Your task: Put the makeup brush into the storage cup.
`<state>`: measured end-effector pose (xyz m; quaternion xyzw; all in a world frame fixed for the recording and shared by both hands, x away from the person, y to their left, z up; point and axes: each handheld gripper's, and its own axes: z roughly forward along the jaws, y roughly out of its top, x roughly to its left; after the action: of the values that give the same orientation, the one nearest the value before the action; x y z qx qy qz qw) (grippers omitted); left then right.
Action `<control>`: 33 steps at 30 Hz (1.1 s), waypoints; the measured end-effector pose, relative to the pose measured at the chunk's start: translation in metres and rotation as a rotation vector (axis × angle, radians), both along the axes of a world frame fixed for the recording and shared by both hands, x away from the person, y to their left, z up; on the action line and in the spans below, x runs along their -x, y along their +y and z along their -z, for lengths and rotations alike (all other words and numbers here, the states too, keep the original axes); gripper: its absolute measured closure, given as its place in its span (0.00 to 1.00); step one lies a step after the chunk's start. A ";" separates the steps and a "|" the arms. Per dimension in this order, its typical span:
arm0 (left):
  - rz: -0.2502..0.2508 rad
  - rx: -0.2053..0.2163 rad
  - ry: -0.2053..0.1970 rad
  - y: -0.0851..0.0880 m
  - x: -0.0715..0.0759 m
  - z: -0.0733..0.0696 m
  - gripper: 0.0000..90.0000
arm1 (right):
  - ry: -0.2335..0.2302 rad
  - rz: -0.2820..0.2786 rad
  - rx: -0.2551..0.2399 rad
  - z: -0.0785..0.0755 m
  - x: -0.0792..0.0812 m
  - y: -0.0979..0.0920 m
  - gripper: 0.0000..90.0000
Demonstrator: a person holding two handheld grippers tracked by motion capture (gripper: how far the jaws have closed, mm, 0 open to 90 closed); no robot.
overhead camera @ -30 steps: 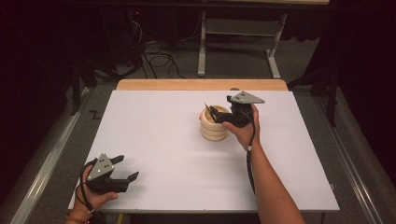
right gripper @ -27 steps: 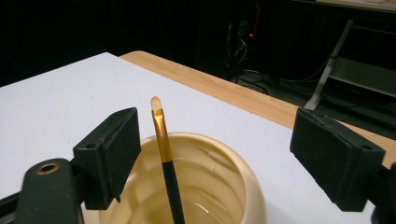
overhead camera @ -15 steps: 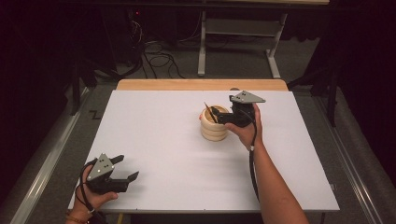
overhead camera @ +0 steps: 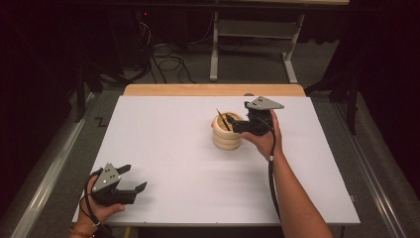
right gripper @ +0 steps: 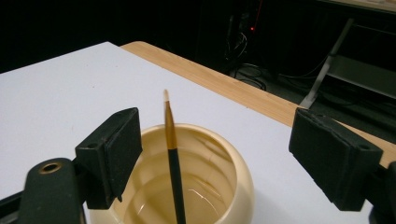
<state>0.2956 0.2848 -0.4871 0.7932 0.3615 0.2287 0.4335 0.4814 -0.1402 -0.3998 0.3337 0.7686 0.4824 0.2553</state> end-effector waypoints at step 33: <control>-0.003 -0.006 -0.005 0.000 -0.001 0.000 0.21 | -0.050 0.001 0.056 -0.011 0.017 -0.014 0.22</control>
<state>0.2962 0.2853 -0.4868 0.7932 0.3610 0.2326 0.4318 0.4644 -0.1543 -0.3884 0.3145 0.7752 0.4686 0.2837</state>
